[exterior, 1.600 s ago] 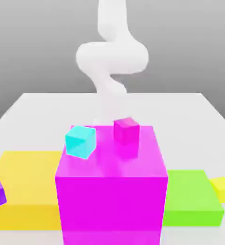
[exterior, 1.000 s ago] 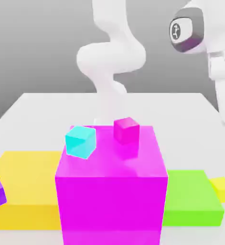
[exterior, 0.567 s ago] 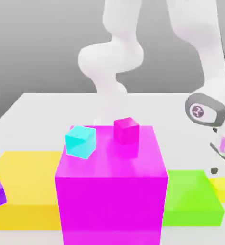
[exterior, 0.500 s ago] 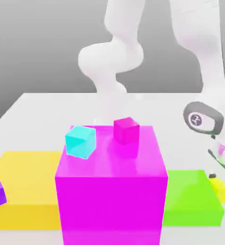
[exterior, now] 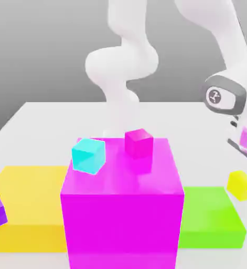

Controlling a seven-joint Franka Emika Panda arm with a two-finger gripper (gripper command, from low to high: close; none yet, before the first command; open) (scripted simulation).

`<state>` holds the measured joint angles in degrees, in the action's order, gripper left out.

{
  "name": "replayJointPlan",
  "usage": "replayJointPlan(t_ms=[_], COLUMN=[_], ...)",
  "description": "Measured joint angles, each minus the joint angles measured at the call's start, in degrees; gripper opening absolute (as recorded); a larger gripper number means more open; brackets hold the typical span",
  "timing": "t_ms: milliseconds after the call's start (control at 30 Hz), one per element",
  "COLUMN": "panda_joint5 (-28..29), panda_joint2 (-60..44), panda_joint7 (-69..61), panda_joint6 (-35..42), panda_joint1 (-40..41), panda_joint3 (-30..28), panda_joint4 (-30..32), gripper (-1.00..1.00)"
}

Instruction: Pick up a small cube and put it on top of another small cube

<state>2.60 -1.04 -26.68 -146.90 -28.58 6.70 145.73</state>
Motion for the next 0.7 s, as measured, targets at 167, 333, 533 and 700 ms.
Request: replayJointPlan(t_ms=[167, 333, 533, 700], panda_joint5=[-0.50, 0.85, 3.90, 6.14], panda_joint2=[10.28, 20.29, 32.10, 35.66], panda_joint7=[-14.81, -28.46, -44.05, -51.06], panda_joint6=[9.48, 18.85, 30.01, 29.70], panda_joint1=[2.72, 4.72, 7.24, 8.53], panda_joint3=[-3.63, -9.08, -16.02, -19.97], panda_joint4=[0.56, 1.14, 1.83, 5.72], gripper=[-1.00, -1.00, -1.00, -1.00])
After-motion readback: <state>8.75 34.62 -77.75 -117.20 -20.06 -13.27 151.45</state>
